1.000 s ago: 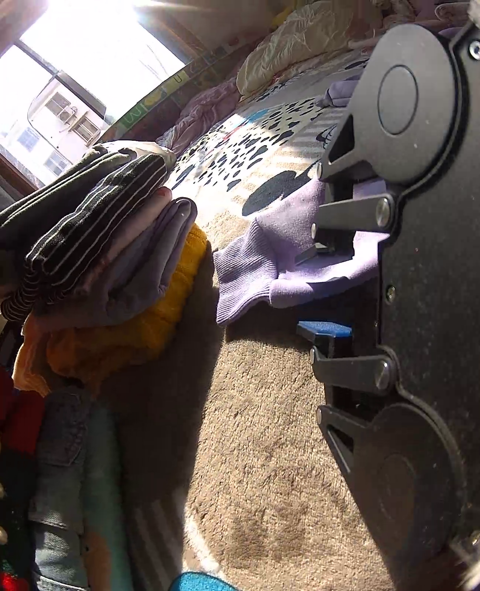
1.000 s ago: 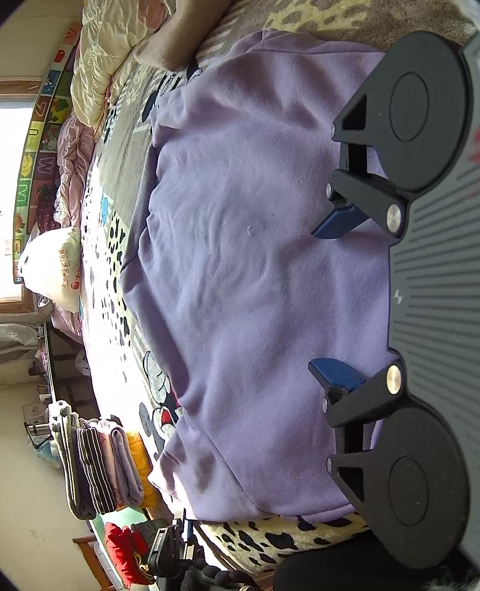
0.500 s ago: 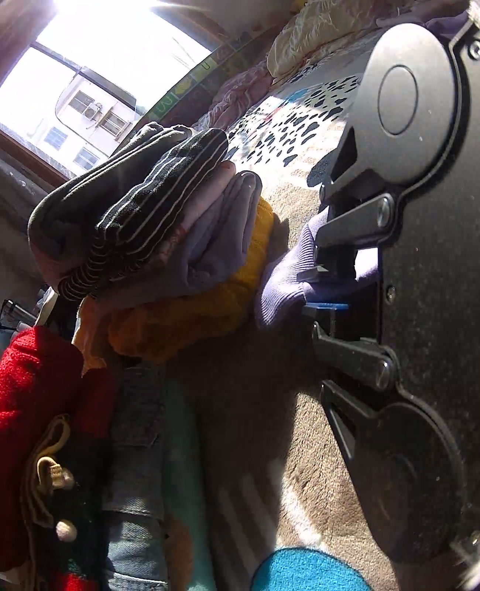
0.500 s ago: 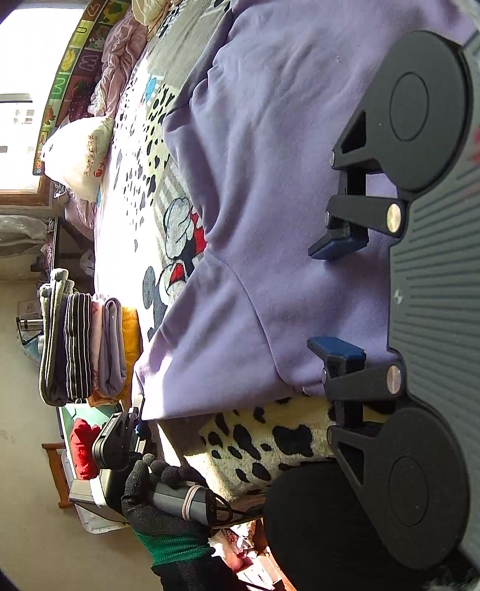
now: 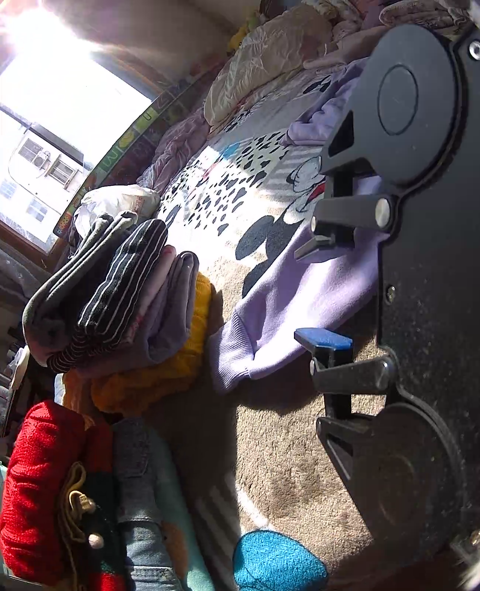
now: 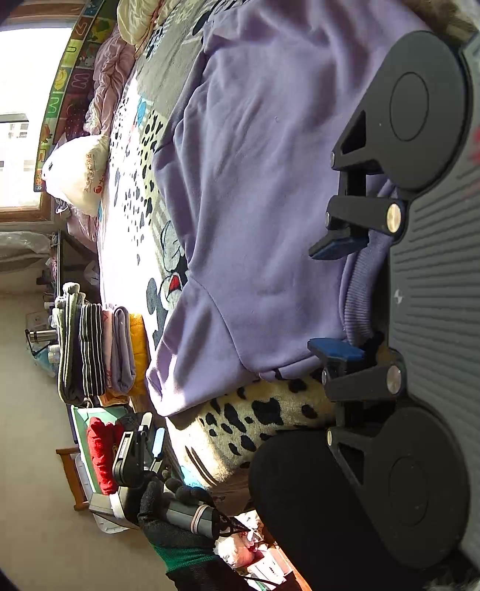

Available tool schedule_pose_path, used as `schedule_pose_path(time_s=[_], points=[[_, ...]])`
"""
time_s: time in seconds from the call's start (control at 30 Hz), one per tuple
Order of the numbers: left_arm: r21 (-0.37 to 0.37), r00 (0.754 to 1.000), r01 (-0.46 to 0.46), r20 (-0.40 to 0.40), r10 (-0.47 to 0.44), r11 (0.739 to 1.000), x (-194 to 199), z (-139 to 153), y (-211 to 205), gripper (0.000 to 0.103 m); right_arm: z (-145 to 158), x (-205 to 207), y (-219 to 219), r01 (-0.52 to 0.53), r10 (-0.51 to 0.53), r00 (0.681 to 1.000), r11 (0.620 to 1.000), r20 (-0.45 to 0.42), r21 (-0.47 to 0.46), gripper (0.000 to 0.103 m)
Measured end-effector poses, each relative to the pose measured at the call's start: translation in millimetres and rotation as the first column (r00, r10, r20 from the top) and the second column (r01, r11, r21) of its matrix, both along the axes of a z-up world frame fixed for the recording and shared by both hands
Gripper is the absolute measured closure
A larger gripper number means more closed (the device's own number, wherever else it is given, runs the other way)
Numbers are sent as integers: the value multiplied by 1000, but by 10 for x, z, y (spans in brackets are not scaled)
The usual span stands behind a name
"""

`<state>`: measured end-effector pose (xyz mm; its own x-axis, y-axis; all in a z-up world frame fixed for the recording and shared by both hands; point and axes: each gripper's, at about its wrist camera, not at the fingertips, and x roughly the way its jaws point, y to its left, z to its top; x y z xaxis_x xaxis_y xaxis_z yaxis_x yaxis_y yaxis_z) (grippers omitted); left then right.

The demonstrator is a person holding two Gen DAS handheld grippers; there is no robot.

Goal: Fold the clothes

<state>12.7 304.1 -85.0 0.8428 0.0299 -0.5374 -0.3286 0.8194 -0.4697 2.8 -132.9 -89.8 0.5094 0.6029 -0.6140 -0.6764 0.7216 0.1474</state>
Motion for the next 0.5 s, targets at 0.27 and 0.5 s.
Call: schedule_pose_path(time_s=[0.27, 0.5], points=[[83, 877, 481, -33, -480, 873, 64, 38, -1783, 64, -129, 9, -1458, 522, -469, 849, 819, -245, 240, 54], [256, 720, 689, -349, -600, 678, 340, -388, -2797, 63, -590, 82, -1805, 654, -506, 751, 658, -424, 372, 54]])
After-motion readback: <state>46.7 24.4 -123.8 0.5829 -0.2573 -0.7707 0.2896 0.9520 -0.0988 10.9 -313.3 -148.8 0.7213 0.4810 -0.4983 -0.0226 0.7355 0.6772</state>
